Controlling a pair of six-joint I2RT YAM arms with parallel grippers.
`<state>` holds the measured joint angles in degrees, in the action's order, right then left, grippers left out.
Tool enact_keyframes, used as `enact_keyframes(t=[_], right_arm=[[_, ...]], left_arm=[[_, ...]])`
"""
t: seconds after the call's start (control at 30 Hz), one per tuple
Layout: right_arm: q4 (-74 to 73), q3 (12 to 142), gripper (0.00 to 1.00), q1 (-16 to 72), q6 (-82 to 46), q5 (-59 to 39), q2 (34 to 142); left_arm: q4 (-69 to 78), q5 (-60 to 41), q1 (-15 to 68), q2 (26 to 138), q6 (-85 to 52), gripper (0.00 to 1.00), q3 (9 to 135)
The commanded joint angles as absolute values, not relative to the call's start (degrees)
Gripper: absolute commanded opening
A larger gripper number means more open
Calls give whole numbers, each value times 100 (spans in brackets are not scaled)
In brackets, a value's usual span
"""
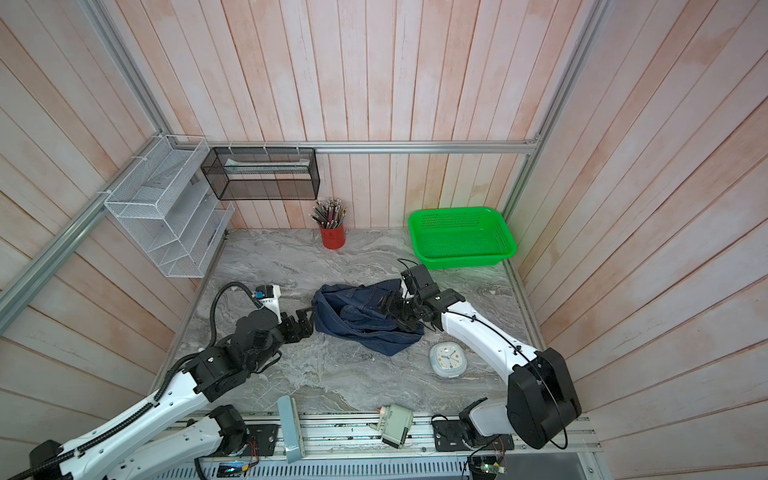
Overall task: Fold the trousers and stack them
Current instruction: 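Grasp the jeans waistband with the left gripper beside the right gripper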
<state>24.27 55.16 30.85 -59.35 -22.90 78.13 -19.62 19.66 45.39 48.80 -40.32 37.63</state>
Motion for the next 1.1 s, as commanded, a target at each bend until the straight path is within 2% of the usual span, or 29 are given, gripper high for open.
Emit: enact_keyframes(t=[0.0,0.17,0.47,0.63,0.8,0.9,1.0,1.07], right_arm=[[1538,5256,67,2956,-6868,-3027,7646],[863,4867,67,2900,-7424,-3431,7686],[231,4536,61,2777,-7929,-3442,7743],[1,4281,63,2801,-8285,-3611,7646],[-44,4075,67,2839,-8398,-3639,7498],[-243,3935,67,2830,-8514,-3624,7539],[-555,3838,65,2830,-8677,-3612,7665],[-785,3825,62,2811,-8769,-3605,7770]], left_arm=[[-1212,1649,4852,5155,-4611,96,3639],[-544,1557,5196,5719,-4882,96,3698],[106,1609,5216,6385,-5141,96,3807],[284,1729,5207,6697,-5147,93,3919],[399,1708,5158,6982,-5029,82,4093],[397,1657,5088,7168,-4936,72,4201],[405,1544,4962,7231,-4882,58,4214],[405,1439,4884,7234,-4819,44,4214]])
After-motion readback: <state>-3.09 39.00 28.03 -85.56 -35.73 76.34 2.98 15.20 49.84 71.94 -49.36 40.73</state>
